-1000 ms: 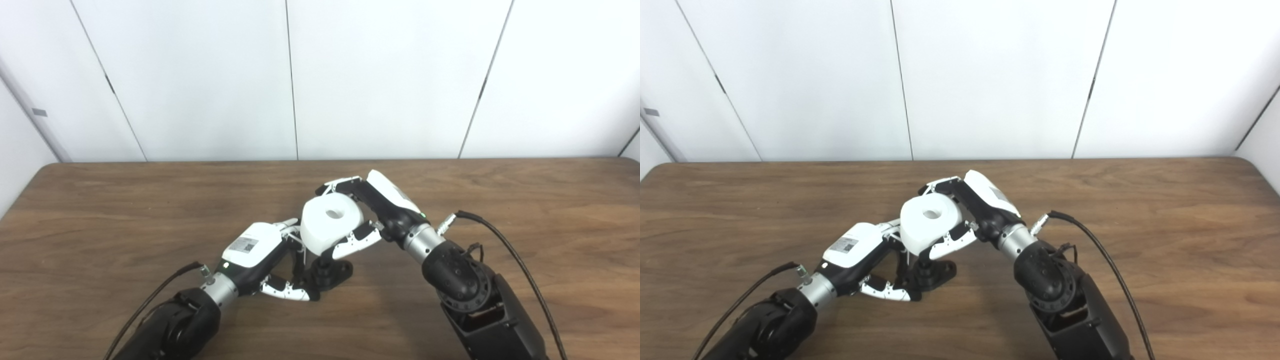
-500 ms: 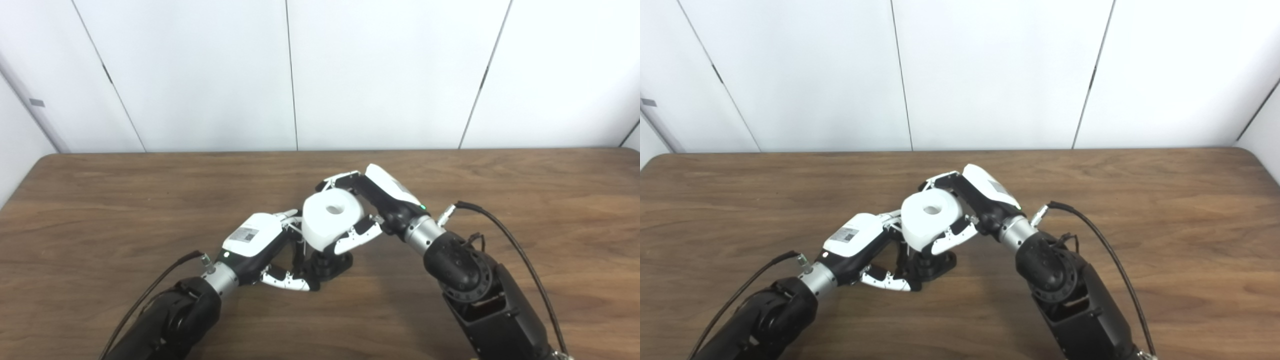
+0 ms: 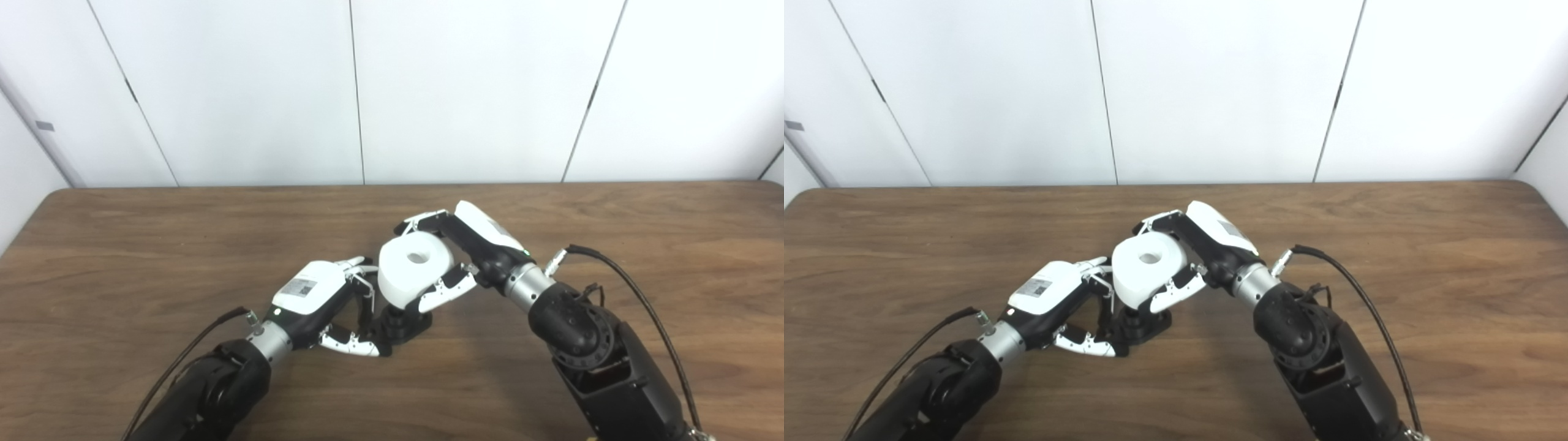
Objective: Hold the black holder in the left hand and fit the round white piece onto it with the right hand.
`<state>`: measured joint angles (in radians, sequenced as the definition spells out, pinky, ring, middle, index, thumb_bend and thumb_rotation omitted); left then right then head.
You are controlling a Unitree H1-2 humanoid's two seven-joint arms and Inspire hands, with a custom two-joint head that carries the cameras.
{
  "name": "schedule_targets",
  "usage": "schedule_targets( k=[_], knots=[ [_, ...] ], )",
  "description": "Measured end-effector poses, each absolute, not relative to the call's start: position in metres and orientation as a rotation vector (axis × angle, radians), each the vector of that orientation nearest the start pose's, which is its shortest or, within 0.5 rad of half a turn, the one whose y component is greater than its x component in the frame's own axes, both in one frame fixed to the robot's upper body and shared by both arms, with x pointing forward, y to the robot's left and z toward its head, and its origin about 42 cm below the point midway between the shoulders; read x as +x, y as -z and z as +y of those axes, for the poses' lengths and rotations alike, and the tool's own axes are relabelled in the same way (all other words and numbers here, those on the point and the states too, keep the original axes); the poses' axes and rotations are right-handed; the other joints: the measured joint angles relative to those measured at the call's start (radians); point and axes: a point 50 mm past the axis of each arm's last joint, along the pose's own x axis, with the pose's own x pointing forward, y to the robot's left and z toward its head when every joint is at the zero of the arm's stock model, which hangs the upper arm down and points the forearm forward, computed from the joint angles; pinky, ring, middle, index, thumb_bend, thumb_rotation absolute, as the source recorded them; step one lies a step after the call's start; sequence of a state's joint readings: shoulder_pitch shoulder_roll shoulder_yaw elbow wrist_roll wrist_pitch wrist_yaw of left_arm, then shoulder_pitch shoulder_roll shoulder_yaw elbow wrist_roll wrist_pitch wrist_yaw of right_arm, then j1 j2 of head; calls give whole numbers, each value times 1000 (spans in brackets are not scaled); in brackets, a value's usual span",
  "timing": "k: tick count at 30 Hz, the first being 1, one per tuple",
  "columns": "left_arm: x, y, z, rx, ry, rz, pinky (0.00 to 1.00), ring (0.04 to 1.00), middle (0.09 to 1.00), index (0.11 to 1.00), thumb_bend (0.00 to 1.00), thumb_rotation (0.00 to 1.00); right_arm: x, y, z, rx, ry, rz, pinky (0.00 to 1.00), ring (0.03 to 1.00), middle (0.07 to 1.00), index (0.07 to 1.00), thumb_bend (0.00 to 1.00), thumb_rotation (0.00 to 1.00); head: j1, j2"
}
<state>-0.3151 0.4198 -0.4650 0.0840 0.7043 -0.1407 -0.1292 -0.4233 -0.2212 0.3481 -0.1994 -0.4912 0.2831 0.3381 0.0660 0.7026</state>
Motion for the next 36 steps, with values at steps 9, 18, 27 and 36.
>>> schedule_targets(
  k=[9,18,27,36],
  knots=[
    [352,-143,206,1198,594,-342,884,936,863,487,524,56,365,-240,-142,-805,-507,-278,703,806,776,482,521,127,-2,8],
    [352,-143,206,1198,594,-342,884,937,862,487,524,56,359,-237,-134,-832,-548,-275,689,782,782,482,521,128,2,14],
    [352,-144,206,1199,596,-340,889,939,866,487,524,57,355,-231,-131,-850,-574,-258,683,777,788,483,521,128,6,21],
    [352,-146,205,1203,599,-330,889,938,867,488,524,58,354,-230,-130,-853,-585,-263,674,780,784,482,521,129,11,25]
  ],
)
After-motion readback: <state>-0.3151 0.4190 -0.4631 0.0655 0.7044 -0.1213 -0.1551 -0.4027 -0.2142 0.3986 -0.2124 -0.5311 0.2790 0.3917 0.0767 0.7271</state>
